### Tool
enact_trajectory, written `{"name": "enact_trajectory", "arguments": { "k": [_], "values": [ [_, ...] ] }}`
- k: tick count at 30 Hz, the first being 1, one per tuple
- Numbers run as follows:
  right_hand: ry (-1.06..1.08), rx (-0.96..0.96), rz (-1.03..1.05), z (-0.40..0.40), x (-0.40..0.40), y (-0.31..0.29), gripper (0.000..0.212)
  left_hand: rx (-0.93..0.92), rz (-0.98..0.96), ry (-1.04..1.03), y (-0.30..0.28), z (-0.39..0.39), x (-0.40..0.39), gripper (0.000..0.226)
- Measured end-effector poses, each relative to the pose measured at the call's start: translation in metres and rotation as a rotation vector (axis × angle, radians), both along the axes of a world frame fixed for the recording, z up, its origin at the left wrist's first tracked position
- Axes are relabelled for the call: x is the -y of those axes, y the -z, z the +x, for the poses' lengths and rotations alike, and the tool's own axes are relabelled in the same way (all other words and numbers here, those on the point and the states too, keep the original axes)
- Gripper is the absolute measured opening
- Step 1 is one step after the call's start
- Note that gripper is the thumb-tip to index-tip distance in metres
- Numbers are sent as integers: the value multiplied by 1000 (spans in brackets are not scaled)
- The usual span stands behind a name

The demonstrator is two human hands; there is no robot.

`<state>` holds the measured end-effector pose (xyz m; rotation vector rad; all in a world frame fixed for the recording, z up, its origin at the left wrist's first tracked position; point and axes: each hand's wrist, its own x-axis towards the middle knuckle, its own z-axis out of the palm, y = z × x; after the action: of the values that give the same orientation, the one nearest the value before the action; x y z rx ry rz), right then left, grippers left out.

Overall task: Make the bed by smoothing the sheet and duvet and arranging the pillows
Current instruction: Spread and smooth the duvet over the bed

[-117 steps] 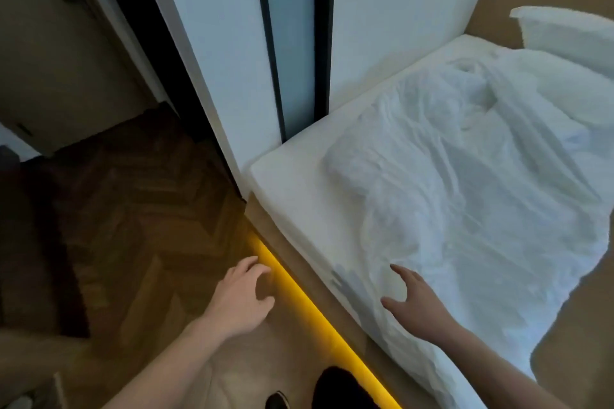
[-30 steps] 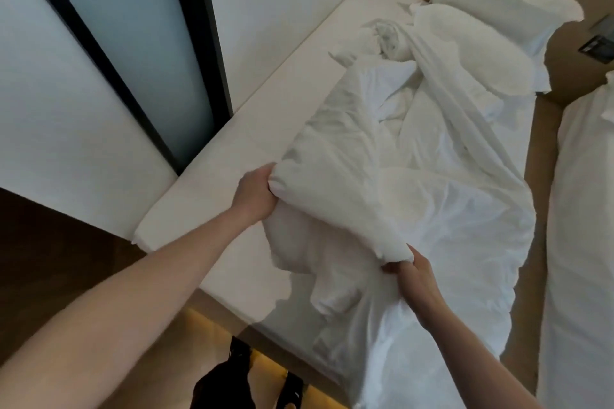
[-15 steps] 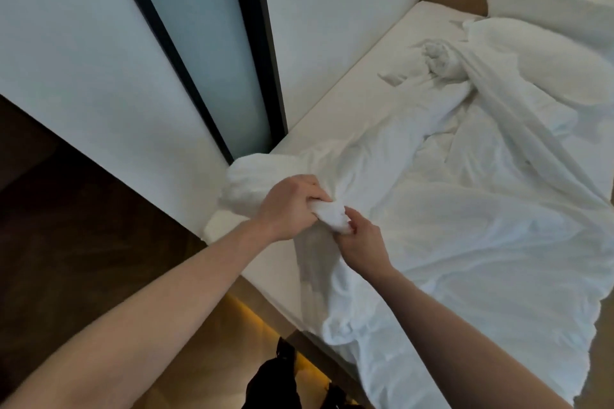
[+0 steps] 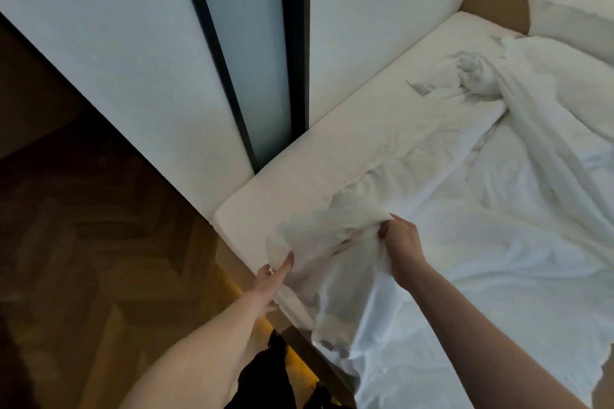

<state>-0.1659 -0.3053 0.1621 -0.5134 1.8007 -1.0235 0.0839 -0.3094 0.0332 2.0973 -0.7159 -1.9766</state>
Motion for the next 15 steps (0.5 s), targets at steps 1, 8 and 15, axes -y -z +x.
{"name": "enact_trajectory", "arguments": {
  "k": [1,8,15],
  "values": [
    [18,21,17,-3,5,-2,9,-52,-60,59,-7,-9,4,111],
    [81,64,105,-19,29,-3,13,19,-466,429,-46,-13,88,47],
    [-497,-553,-72,-2,32,22,15,683,-1122,429,-138,96,203,24]
  ]
}}
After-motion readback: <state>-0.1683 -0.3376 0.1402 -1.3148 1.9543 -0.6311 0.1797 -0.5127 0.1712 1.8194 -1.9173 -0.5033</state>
